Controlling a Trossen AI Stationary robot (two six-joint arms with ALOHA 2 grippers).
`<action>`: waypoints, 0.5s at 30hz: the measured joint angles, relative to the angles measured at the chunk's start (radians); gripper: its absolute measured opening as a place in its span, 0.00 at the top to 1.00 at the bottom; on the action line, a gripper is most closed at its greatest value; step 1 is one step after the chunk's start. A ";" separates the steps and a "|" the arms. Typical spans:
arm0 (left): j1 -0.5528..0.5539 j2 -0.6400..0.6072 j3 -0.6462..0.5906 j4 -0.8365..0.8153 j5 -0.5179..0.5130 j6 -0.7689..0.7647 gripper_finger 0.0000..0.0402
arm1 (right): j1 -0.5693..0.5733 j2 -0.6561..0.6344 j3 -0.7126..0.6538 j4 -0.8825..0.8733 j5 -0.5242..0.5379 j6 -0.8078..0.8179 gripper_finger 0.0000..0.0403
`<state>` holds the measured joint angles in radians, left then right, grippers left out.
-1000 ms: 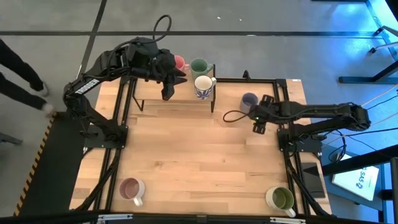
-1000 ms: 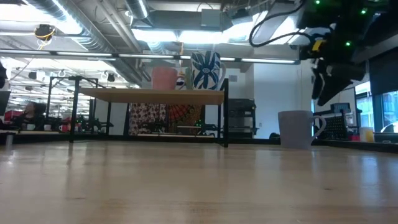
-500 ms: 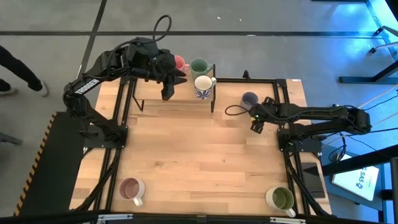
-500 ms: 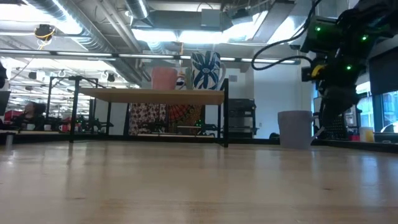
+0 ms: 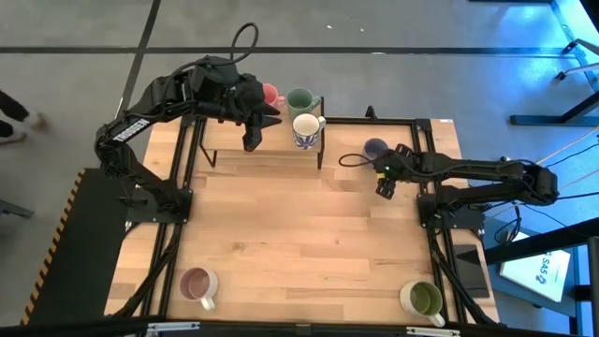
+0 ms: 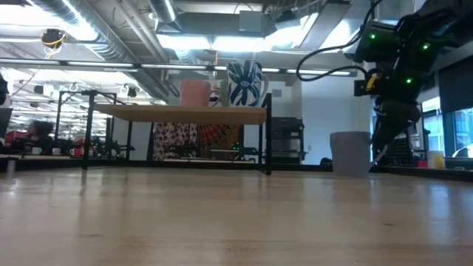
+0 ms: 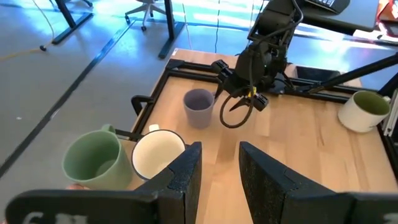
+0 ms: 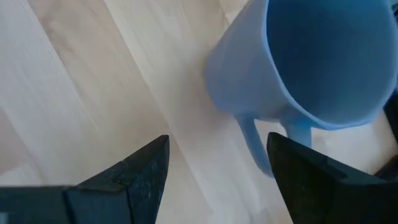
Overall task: Place coffee mugs
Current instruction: Put the blue mug on the shelf
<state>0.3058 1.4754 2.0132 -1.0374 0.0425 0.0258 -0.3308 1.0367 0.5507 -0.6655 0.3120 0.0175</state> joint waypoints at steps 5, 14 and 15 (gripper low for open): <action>0.000 0.000 0.000 0.000 0.000 0.013 0.75 | -0.056 0.001 -0.024 0.048 -0.061 -0.023 0.36; 0.000 0.000 0.000 0.000 0.000 0.033 0.75 | -0.076 0.016 -0.060 0.104 -0.080 -0.050 0.44; 0.000 0.000 0.000 0.000 0.000 0.033 0.75 | -0.076 0.016 -0.060 0.110 -0.080 -0.050 0.48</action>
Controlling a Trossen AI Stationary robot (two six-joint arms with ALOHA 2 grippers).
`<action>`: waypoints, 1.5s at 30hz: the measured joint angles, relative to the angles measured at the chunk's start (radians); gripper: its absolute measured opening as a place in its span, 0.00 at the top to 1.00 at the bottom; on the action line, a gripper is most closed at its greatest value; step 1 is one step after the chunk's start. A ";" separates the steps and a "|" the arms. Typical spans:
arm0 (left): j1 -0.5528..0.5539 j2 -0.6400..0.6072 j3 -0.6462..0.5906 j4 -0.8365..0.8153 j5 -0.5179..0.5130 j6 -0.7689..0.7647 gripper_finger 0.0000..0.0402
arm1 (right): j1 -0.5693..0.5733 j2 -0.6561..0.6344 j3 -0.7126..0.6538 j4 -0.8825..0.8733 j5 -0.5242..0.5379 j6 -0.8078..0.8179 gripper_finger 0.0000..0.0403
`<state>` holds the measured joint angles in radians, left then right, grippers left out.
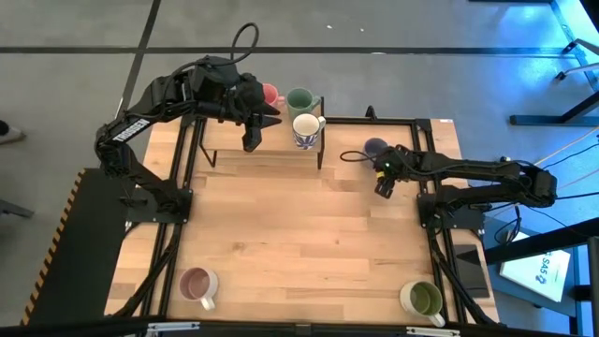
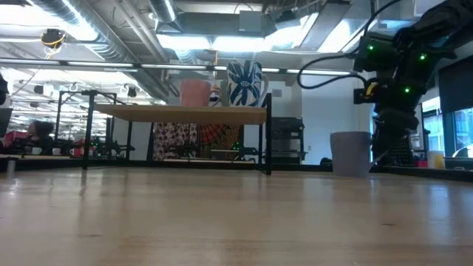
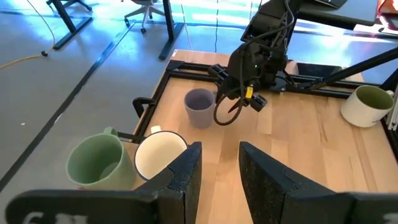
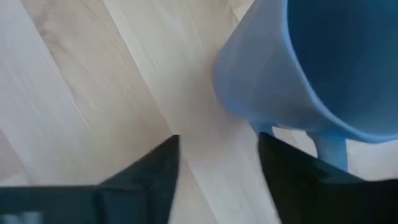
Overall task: Place coffee mugs
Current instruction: Put the blue mug on the shelf
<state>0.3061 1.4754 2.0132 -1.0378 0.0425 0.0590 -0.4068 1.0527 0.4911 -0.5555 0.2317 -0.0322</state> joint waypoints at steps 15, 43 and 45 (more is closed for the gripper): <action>0.000 0.000 0.000 -0.002 0.000 0.002 0.75 | 0.001 -0.012 0.000 0.012 -0.042 0.004 0.99; 0.000 0.000 0.000 -0.039 0.000 0.056 0.75 | 0.027 -0.222 0.192 -0.351 0.074 -0.147 0.67; 0.000 0.000 0.000 -0.039 0.000 0.057 0.75 | 0.027 -0.193 0.192 -0.343 0.117 -0.128 0.56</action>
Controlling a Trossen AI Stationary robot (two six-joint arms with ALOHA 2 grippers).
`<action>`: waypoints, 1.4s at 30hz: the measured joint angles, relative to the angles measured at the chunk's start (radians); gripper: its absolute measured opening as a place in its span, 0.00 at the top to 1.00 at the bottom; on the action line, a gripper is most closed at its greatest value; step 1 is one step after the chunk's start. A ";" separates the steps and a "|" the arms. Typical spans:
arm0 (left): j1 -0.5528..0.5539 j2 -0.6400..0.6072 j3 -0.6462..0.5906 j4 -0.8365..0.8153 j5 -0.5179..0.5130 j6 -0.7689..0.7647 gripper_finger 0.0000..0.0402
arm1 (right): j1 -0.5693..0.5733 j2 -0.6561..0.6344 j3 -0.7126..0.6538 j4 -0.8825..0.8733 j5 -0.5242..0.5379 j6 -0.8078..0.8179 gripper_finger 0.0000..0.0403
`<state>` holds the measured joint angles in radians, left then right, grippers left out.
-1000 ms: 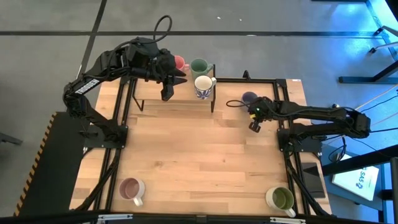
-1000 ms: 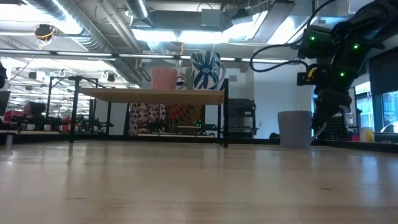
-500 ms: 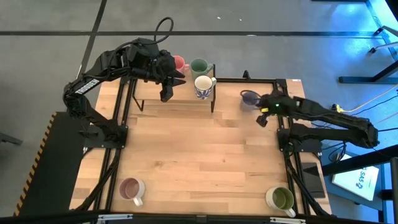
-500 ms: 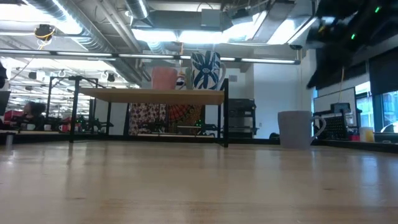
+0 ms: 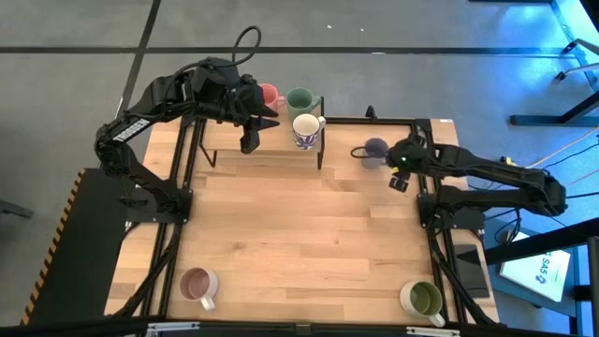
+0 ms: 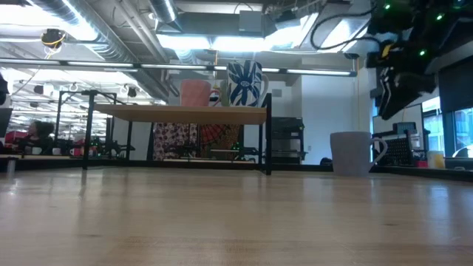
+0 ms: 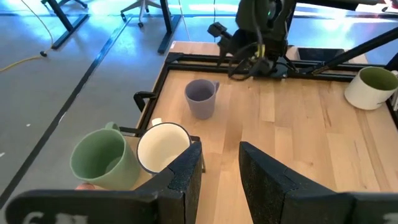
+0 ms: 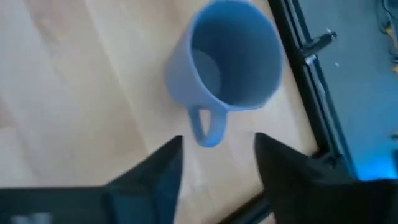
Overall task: Place coffee mugs
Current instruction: Put the blue mug on the shelf
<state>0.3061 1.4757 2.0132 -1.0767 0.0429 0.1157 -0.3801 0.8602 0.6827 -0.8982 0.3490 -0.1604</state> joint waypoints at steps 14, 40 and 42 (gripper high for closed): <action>0.000 0.000 0.000 -0.001 0.000 0.001 0.75 | -0.032 0.244 0.000 0.090 0.061 -0.009 0.38; 0.000 0.000 0.000 -0.008 0.002 0.001 0.75 | -0.196 0.316 -0.010 0.163 -0.107 -0.143 0.94; 0.000 0.000 0.000 -0.008 0.002 0.001 0.75 | -0.196 0.316 -0.010 0.170 -0.109 -0.143 0.93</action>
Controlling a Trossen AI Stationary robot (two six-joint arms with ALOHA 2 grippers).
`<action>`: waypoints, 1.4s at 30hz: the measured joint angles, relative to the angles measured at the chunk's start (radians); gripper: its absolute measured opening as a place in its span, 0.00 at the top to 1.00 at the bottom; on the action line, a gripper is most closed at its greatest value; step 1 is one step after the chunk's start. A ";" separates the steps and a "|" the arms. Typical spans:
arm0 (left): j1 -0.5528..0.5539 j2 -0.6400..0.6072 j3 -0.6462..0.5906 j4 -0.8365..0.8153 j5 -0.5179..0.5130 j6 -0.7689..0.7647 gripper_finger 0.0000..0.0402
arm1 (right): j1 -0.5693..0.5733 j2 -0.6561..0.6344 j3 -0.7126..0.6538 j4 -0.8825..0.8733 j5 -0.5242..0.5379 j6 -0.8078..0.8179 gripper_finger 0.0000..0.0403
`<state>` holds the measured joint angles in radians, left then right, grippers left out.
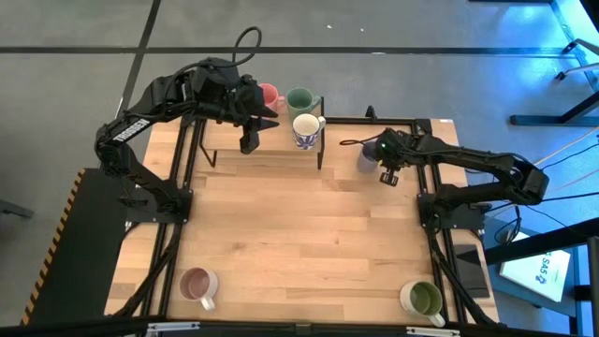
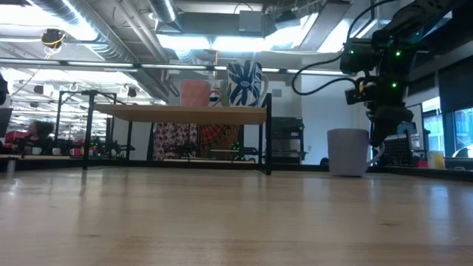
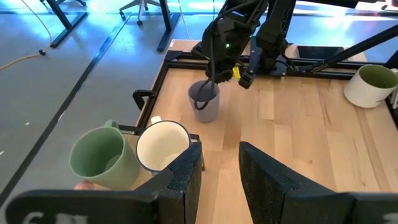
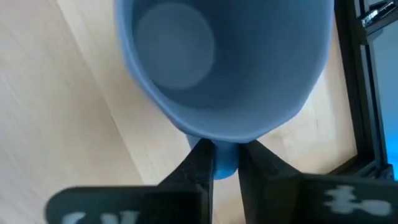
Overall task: Place coffee mugs
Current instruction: Put the blue mug on the shelf
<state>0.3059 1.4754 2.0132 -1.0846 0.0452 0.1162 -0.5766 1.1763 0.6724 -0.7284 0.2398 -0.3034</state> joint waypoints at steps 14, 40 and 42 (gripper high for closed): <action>-0.015 0.000 0.000 -0.082 0.002 0.000 0.75 | 0.015 -0.164 0.042 -0.040 -0.017 0.056 0.95; -0.251 0.098 0.000 -0.140 0.109 0.486 0.74 | 0.660 0.051 0.719 -0.245 0.142 0.051 0.95; -0.278 0.111 0.001 -0.151 0.110 0.519 0.74 | 0.681 0.098 0.739 -0.246 0.123 0.034 0.95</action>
<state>0.0280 1.5862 2.0146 -1.2357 0.1550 0.6348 0.1049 1.2739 1.4112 -0.9747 0.3628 -0.2691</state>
